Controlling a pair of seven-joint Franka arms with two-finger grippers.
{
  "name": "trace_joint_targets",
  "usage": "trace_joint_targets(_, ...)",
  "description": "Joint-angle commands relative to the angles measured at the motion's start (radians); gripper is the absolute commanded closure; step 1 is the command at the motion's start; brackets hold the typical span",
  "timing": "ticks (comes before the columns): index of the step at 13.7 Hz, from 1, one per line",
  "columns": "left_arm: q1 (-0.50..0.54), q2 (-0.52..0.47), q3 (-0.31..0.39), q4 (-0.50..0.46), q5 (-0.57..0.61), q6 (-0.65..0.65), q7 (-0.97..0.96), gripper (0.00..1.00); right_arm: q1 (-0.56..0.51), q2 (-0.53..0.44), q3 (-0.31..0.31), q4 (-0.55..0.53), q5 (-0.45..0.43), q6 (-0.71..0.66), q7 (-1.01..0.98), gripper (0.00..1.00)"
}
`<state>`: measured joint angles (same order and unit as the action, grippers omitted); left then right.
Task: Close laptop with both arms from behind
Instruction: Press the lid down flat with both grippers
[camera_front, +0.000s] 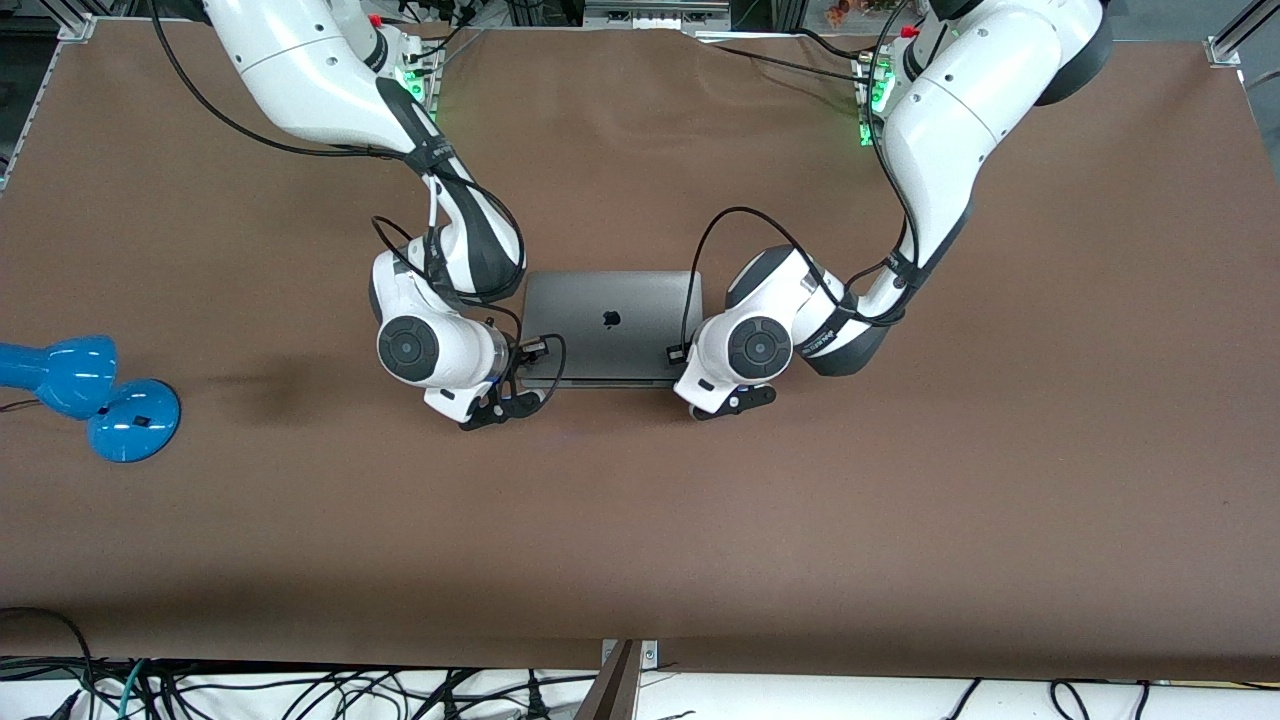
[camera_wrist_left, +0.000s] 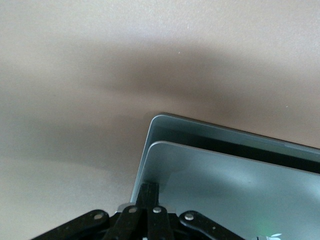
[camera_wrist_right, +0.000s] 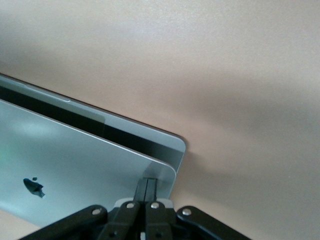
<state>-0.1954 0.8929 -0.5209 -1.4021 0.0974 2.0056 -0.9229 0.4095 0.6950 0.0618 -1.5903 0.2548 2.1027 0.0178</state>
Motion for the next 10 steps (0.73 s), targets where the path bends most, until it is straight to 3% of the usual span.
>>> trace_joint_targets(1,-0.012,0.029,0.004,0.031,0.03,0.015,-0.005,1.0,-0.011,0.023,0.007,0.023,-0.012,0.02,-0.03,1.0)
trace_joint_targets(10,-0.018,0.05,0.015,0.028,0.033,0.053,-0.005,1.0,-0.012,0.06,0.007,0.023,-0.011,0.071,-0.042,1.0)
